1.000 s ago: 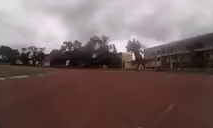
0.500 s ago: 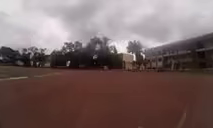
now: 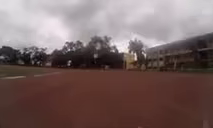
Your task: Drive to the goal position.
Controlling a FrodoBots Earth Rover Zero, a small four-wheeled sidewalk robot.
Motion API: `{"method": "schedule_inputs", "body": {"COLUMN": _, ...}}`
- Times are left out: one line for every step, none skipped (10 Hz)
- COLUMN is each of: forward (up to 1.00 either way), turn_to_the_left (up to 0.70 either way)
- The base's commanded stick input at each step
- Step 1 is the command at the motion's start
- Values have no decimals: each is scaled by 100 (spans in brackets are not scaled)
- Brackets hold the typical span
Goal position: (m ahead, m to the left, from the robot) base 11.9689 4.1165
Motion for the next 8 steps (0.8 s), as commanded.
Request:
{"method": "schedule_inputs", "body": {"forward": 70, "turn_to_the_left": 0}}
{"method": "schedule_inputs", "body": {"forward": 70, "turn_to_the_left": 0}}
{"method": "schedule_inputs", "body": {"forward": 70, "turn_to_the_left": 0}}
{"method": "schedule_inputs", "body": {"forward": 70, "turn_to_the_left": 0}}
{"method": "schedule_inputs", "body": {"forward": 70, "turn_to_the_left": 0}}
{"method": "schedule_inputs", "body": {"forward": 70, "turn_to_the_left": 0}}
{"method": "schedule_inputs", "body": {"forward": 70, "turn_to_the_left": 0}}
{"method": "schedule_inputs", "body": {"forward": 70, "turn_to_the_left": 0}}
